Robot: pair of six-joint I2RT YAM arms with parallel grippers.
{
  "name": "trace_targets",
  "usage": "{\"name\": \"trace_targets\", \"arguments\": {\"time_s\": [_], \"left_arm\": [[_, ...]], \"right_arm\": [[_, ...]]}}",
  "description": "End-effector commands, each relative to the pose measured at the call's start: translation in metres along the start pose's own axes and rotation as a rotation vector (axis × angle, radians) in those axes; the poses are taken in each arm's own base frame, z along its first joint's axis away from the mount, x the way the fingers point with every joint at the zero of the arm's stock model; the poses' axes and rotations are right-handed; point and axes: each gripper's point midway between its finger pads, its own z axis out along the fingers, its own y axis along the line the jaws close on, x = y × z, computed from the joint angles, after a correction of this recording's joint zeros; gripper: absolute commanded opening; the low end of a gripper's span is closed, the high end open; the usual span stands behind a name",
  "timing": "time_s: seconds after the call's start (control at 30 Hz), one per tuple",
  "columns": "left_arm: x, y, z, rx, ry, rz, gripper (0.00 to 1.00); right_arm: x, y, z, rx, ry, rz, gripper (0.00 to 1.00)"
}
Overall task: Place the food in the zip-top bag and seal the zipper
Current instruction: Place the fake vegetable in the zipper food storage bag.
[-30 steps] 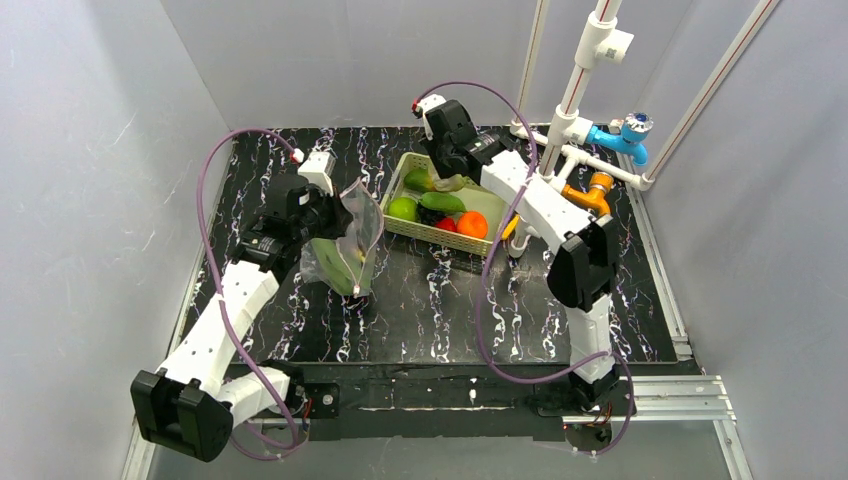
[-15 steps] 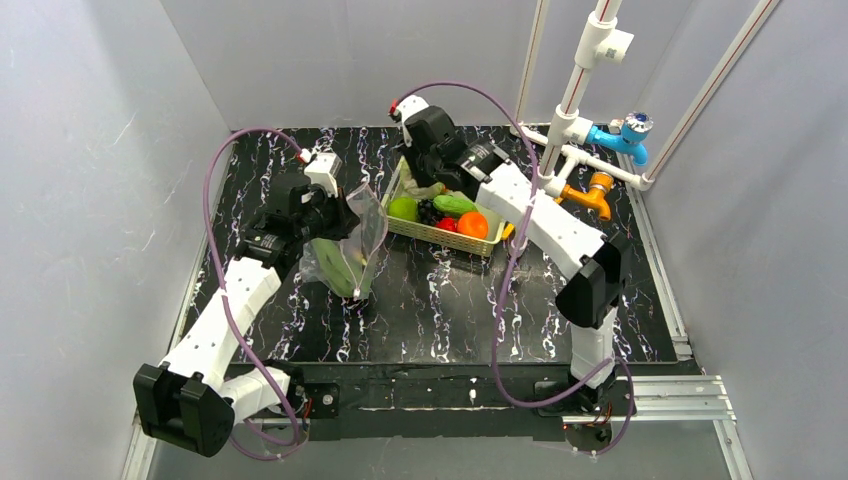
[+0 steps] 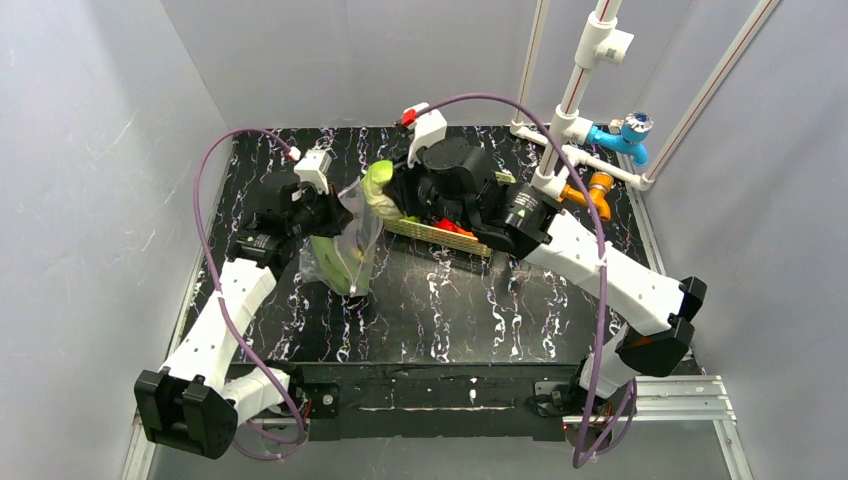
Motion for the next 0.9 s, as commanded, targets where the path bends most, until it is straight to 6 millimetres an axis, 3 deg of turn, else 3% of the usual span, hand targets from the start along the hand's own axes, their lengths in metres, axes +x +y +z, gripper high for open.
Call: {"name": "trace_targets", "arguments": {"time_s": [0.0, 0.13, 0.33, 0.57, 0.87], "left_arm": [[-0.026, -0.015, -0.017, 0.078, -0.109, 0.029, 0.0], [-0.025, -0.021, -0.016, 0.117, -0.11, 0.036, 0.0], [-0.03, -0.032, -0.023, 0.174, -0.143, 0.049, 0.0], [-0.033, -0.037, -0.027, 0.195, -0.172, 0.058, 0.0], [-0.034, -0.036, -0.029, 0.183, -0.179, 0.06, 0.0]], "right_arm": [[-0.008, 0.037, 0.013, -0.14, -0.085, 0.212, 0.01], [-0.012, 0.054, 0.02, -0.206, -0.084, 0.304, 0.01], [-0.001, 0.049, 0.028, -0.233, -0.072, 0.542, 0.01], [0.024, 0.018, 0.037, -0.126, -0.06, 0.646, 0.01], [0.055, -0.015, 0.041, 0.031, -0.039, 0.564, 0.01]]}}
